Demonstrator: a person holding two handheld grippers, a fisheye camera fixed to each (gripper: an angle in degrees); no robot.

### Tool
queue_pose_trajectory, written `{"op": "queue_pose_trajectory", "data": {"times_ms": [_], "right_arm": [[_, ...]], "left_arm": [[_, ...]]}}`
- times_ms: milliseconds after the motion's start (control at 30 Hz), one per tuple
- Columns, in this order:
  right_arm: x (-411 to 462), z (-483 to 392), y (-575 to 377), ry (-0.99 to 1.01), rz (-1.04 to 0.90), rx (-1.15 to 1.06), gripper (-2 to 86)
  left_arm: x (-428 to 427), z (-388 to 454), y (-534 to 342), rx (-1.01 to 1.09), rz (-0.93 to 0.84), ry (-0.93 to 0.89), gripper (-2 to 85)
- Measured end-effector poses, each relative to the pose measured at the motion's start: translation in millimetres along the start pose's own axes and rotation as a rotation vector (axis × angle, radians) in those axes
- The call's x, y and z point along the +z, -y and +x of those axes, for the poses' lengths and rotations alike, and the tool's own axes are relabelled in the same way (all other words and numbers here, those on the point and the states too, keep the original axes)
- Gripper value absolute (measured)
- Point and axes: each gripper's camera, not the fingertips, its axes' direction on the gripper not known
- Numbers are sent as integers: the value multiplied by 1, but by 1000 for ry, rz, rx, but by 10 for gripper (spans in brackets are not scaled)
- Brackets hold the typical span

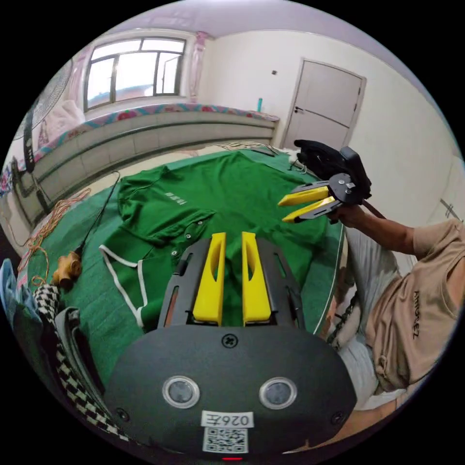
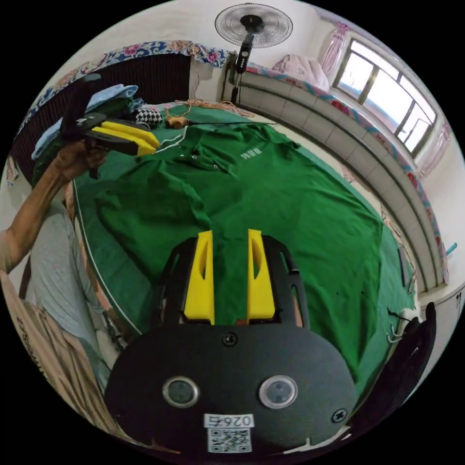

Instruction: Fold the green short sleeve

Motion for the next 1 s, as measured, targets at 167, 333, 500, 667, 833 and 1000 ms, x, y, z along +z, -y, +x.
{"op": "queue_pose_trajectory", "data": {"times_ms": [167,333,500,667,833,1000], "right_arm": [[-5,28,-12,152,80,84,39],[15,38,-12,108,24,98,18],[21,66,-13,271,87,162,5],[61,70,-2,174,-124,11,-8],[62,99,-2,133,-107,28,-10],[43,150,-6,228,114,117,-10]], "left_arm": [[6,-12,-4,-74,-120,-113,-7],[17,-2,11,-77,-72,155,1],[31,-10,39,-59,-164,7,-4],[56,-50,27,-205,-444,-3,-9],[1,-77,9,-354,-375,26,-10],[-56,-77,17,-349,-55,31,-9]]}}
